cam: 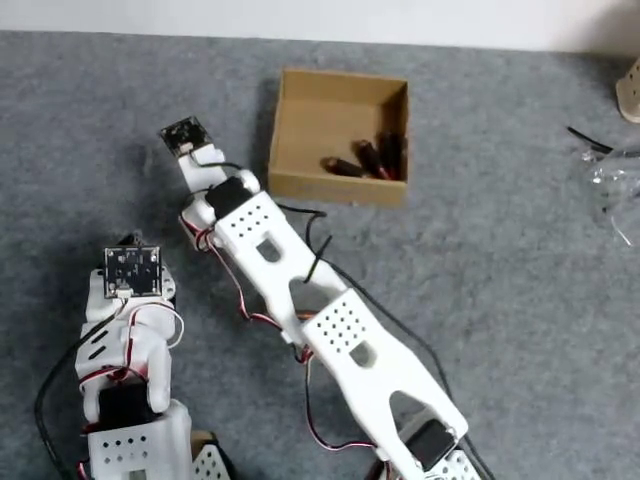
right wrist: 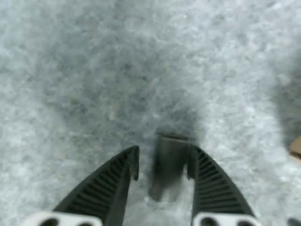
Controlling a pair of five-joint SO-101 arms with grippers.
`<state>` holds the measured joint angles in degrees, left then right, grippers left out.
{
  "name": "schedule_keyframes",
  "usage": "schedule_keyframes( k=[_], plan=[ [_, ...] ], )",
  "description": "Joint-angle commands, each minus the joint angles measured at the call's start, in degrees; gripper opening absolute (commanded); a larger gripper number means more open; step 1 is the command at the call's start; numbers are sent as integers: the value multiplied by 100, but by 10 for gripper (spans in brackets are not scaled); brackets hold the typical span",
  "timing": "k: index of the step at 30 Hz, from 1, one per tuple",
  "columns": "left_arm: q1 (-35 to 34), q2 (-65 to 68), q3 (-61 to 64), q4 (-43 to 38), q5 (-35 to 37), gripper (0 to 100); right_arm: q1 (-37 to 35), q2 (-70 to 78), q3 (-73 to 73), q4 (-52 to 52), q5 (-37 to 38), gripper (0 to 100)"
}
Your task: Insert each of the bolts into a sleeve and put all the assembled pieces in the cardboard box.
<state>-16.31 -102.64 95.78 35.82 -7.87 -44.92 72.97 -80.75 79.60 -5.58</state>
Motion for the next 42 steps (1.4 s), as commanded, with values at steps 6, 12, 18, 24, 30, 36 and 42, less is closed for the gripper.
schedule_keyframes(
  k=[6,12,18,24,30,36,42],
  plan=[
    [-48,-101,136,-114,18,9,40,13,40,-154,-44,121],
    [-48,-101,136,-114,18,9,40,22,48,-163,-44,121],
    [-48,-101,136,-114,18,10,-57,22,75,-189,-35,0],
    [-48,-101,136,-114,18,10,-66,13,75,-136,-44,5],
    [-48,-101,136,-114,18,10,-57,-127,-365,593,-44,5],
    [-48,-101,136,-123,18,10,22,-84,-2123,1640,-44,5],
    [-48,-101,136,-132,18,10,31,-295,-2123,1886,-53,5]
  ],
)
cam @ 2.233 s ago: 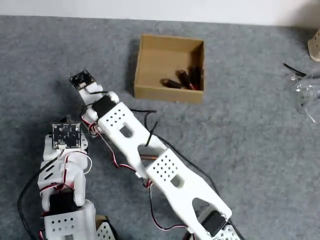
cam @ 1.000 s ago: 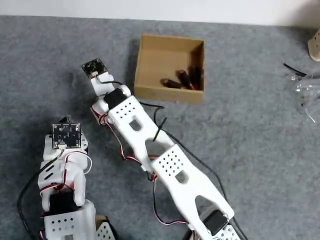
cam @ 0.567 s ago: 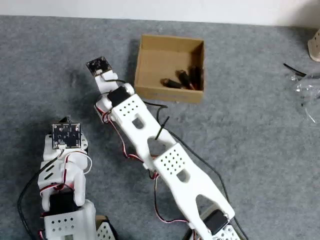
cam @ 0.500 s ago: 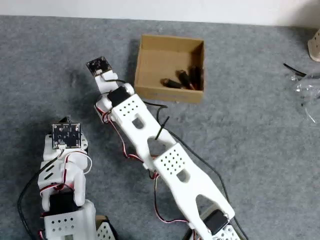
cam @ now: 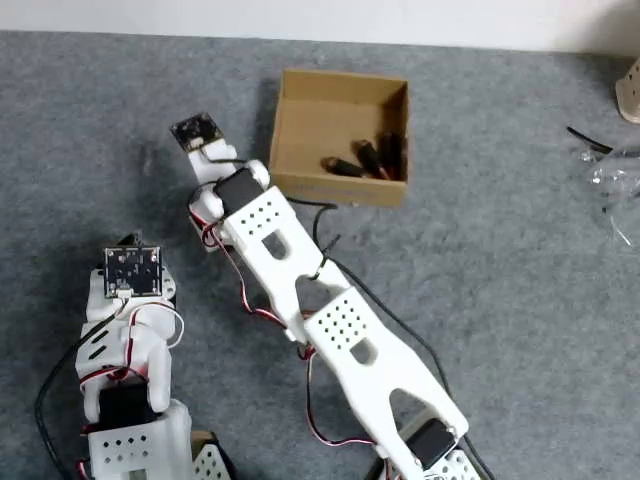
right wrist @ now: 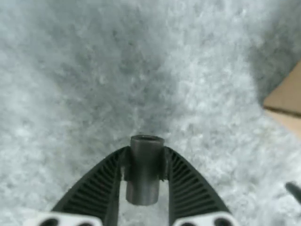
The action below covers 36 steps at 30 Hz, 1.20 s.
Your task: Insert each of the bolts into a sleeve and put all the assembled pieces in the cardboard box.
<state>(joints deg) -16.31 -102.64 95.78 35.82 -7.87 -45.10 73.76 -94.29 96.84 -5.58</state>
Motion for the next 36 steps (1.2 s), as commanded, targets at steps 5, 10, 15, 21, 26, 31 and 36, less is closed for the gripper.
schedule_keyframes(
  k=[5,10,15,21,26,31,36],
  plan=[
    [-48,-101,136,-141,18,10,57,-875,-769,418,-53,5],
    [-40,-101,136,-141,18,10,295,-1437,-769,426,-53,5],
    [48,-101,136,-141,18,10,681,-2026,-752,435,-44,5],
    [48,-101,136,-149,18,10,1007,-2932,-725,435,-26,5],
    [48,-101,136,-149,9,10,1033,-3486,-716,444,-18,5],
    [48,-101,136,-149,9,10,884,-4207,-716,444,-9,5],
    [48,-101,136,-149,9,10,901,-5174,-382,444,334,5]
  ],
)
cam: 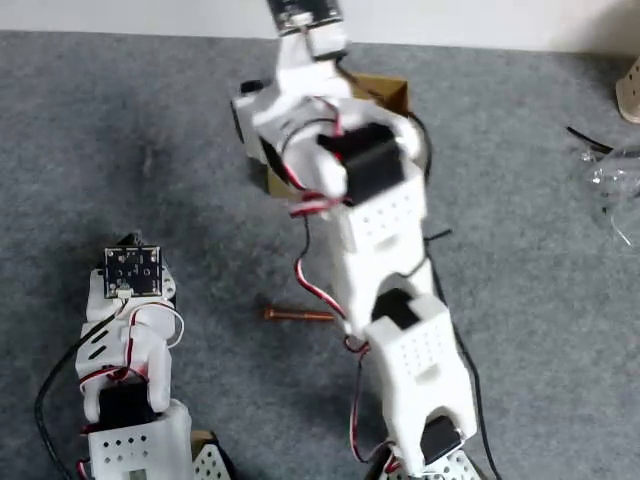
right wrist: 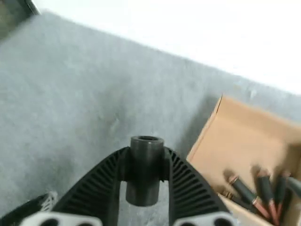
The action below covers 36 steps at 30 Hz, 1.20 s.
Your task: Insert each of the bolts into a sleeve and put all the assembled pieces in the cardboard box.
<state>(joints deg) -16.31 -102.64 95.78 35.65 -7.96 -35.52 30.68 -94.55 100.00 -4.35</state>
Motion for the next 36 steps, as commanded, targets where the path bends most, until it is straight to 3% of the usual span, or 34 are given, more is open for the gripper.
schedule_keyframes(
  k=[1,9,16,24,29,36],
  plan=[
    [48,-101,136,-132,18,10,-40,-1121,-127,127,229,5],
    [48,-101,136,-132,18,10,145,-3653,2440,110,237,5],
    [48,-101,136,-114,18,10,769,-6018,5385,84,246,5],
    [48,-101,136,-105,18,10,1138,-8567,8602,31,844,5],
    [48,-101,136,-97,18,10,1560,-9991,10598,-699,888,5],
    [57,-101,136,-97,18,10,2211,-11424,13191,-1912,1662,5]
  ],
)
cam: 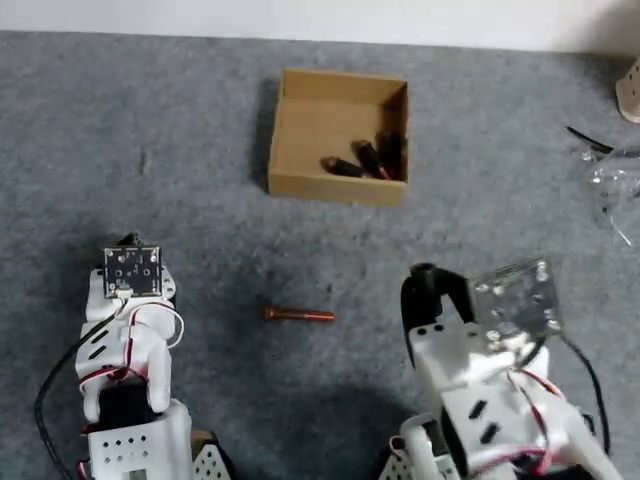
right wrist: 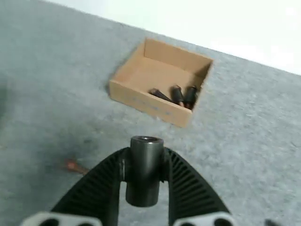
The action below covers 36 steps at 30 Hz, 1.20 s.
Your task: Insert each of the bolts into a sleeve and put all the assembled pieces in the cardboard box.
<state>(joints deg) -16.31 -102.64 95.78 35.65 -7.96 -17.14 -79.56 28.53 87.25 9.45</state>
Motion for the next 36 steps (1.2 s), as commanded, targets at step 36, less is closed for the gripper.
schedule_keyframes(
  k=[36],
  plan=[
    [3653,2554,-2097,2163,-3560,7,1077,-2563,6791,-4312,-220,5]
  ],
)
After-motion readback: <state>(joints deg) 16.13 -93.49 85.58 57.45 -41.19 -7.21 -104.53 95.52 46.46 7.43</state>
